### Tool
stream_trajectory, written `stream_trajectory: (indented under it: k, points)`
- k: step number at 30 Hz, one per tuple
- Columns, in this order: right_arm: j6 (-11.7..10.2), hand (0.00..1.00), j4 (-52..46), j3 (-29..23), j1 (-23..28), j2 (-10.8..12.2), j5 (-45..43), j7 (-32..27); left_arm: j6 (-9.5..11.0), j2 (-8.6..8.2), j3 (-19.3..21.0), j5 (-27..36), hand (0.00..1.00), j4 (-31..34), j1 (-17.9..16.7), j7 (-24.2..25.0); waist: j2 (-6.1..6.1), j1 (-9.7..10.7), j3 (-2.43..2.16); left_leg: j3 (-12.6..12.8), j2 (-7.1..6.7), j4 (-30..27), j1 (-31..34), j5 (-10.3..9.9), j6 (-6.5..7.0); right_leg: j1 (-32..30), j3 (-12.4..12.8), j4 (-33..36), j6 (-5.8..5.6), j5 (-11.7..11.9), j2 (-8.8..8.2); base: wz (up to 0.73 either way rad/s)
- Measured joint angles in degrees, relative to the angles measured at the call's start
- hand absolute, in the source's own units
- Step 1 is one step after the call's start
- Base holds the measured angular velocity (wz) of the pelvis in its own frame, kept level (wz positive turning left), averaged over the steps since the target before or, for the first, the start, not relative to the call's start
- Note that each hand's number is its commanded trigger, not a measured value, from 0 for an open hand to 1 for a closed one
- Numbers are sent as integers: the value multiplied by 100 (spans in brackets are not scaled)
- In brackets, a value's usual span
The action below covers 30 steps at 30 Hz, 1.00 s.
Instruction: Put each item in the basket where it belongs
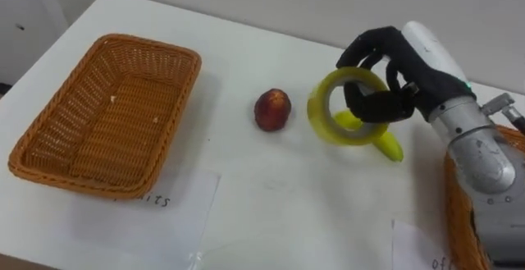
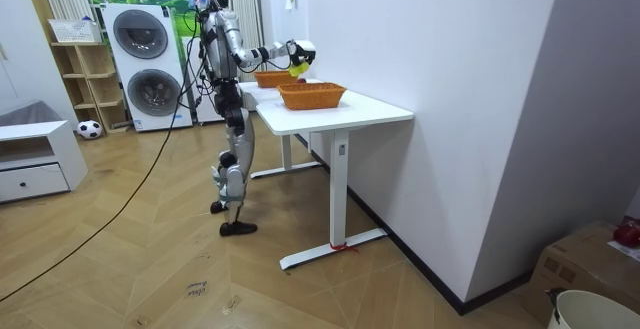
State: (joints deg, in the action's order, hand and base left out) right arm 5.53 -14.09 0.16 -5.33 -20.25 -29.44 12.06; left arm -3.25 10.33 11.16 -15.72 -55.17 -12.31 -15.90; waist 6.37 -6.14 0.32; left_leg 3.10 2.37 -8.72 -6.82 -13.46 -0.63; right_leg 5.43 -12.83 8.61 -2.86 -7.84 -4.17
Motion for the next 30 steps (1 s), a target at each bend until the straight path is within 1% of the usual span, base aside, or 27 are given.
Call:
stream_trajectory:
  k: [3, 6, 8, 10, 12, 13, 14, 17, 19, 21, 23, 25, 27, 29, 30]
  points:
    - [29, 100, 22, -275, 129, 0, 203, -133, -6, -14, 2, -3, 0, 33, -48, -31, 8, 51, -6, -5, 0, 1, -7, 0, 0, 9, 3, 4, 0, 0, -1, 3]
    - [23, 100, 65, -533, 227, -2, 469, -257, -11, -24, 32, -2, 0, 72, -176, -32, -1, 139, -4, 5, 2, 3, -67, 0, 0, 44, 15, 17, 0, 0, 0, -7]
    - [13, 100, 247, -797, 228, -27, 602, -383, -7, -42, 178, 7, 0, 65, -200, -31, 6, 175, -10, 39, 3, 4, -82, 0, 0, 54, 16, 17, 0, 0, 0, -6]
    - [8, 100, 329, -937, 228, -64, 621, -538, -6, -41, 223, 26, 0, 65, -200, -31, 6, 200, -11, 107, 5, 4, -84, 0, 0, 41, 27, 17, 0, 0, -1, -8]
    - [-64, 100, 423, -1062, 227, -102, 618, -619, 6, -43, 238, 2, 0, 64, -210, -26, 6, 260, -11, 148, 5, 5, -76, 0, 0, 30, 54, 10, 0, 0, -1, -8]
    - [-64, 100, 471, -1121, 228, -130, 617, -659, 40, -42, 247, -21, 0, 48, -215, -19, 8, 284, -12, 170, 5, 6, -74, 0, 0, 14, 113, 10, 0, 0, 3, -11]
    - [-66, 100, 494, -1144, 228, -179, 627, -684, 85, -42, 263, -21, 0, 7, -223, -12, 8, 288, -12, 186, 5, 5, -79, 0, 0, 0, 160, 7, 0, 0, 8, -16]
    - [-115, 100, 716, -1162, 228, -346, 821, -733, 87, -35, 336, -7, 0, -17, -224, 14, 24, 332, -22, 187, 11, 5, -81, 0, 0, -24, 174, 8, 0, 0, 17, -10]
    - [-178, 100, 965, -1173, 230, -412, 930, -802, 92, -35, 336, 18, 0, -16, -223, 14, 36, 387, -31, 186, 13, 5, -78, 0, 0, -39, 185, 9, 0, 0, 19, -2]
    - [-185, 100, 1217, -1191, 232, -414, 938, -851, 92, -34, 336, 15, 0, -16, -236, 14, 41, 421, -35, 219, 19, 5, -90, 0, 0, -38, 201, 15, 0, 0, 24, -6]
    - [-182, 100, 1479, -1268, 239, -414, 936, -893, 91, -28, 341, 7, 0, -12, -253, 14, 42, 426, -35, 309, 22, 5, -96, 0, 0, -60, 230, 13, 0, 0, 27, -14]
    - [-174, 100, 1590, -1287, 240, -415, 930, -964, 85, -13, 344, 7, 0, -9, -277, 14, 43, 444, -35, 330, 24, 5, -110, 0, 0, -69, 314, 11, 0, 0, 35, -16]
    - [-173, 100, 1604, -1310, 278, -415, 940, -968, 78, -16, 384, 1, 0, 9, -300, 21, 46, 502, -37, 345, 28, 7, -100, 0, 0, -60, 336, 7, 0, 0, 39, -7]
    - [-171, 100, 1612, -1385, 385, -417, 969, -968, 72, -17, 441, -10, 0, 81, -328, 34, 77, 552, -55, 458, 37, 6, -101, 0, 0, -60, 332, 7, 0, 0, 42, 0]
    - [-174, 100, 1628, -1396, 390, -419, 988, -968, 72, -16, 442, -11, 0, 113, -352, 34, 84, 571, -60, 468, 38, 6, -101, 0, 0, -59, 330, 7, 0, 0, 42, 0]
